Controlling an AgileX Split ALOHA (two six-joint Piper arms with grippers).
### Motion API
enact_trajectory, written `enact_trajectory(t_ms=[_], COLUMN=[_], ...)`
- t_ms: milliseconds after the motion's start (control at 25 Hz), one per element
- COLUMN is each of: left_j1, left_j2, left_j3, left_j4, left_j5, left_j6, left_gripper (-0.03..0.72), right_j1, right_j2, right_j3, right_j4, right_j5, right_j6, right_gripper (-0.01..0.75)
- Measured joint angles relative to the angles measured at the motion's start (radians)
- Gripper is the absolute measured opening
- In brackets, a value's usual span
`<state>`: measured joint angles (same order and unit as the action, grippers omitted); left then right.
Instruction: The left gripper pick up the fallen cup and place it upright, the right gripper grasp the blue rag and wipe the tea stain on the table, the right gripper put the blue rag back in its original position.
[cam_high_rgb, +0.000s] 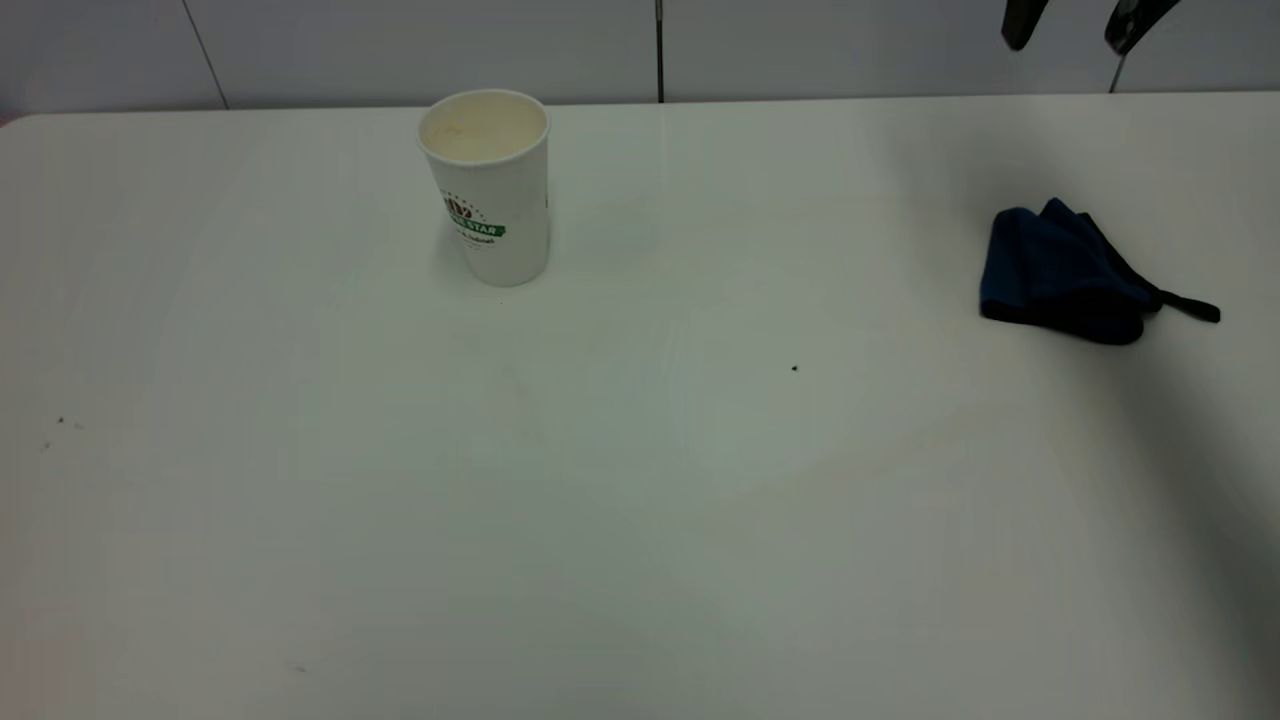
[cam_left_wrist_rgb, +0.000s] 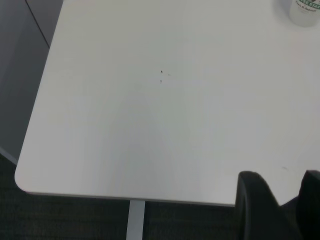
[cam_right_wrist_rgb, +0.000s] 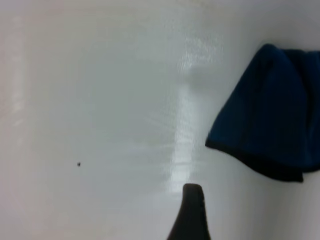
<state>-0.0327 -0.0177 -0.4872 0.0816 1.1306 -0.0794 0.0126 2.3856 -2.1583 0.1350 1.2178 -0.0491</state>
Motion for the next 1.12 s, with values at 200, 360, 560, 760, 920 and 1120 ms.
enact_trajectory(t_ms=[200,360,560,760,920,1120], left_j1=[0.000,0.000,0.000,0.000,0.000,0.000], left_j2=[0.000,0.000,0.000,0.000,0.000,0.000], left_j3=[0.000,0.000,0.000,0.000,0.000,0.000], left_j4=[0.000,0.000,0.000,0.000,0.000,0.000], left_j5=[0.000,0.000,0.000,0.000,0.000,0.000], left_j6=[0.000,0.001,0.001,0.001,0.001,0.001], left_gripper=[0.237,0.237,0.237,0.237,0.237,0.237], right_j1=[0.028,0.028,0.028,0.028,0.028,0.028], right_j2=[-0.291,-0.520,-0.775,-1.017,-1.192,-1.413], right_j3=[0.250,0.445,0.682,0.895,1.060,1.259], right_j4=[-0.051,-0.065,-0.083,-0.084,-0.084,-0.084], right_j5=[0.003,0.006,0.009,0.012,0.013,0.016], right_j6=[-0.006,-0.022,-0.021,0.006,0.013,0.016], right_gripper=[0.722,0.715,0.710,0.698,0.689,0.662])
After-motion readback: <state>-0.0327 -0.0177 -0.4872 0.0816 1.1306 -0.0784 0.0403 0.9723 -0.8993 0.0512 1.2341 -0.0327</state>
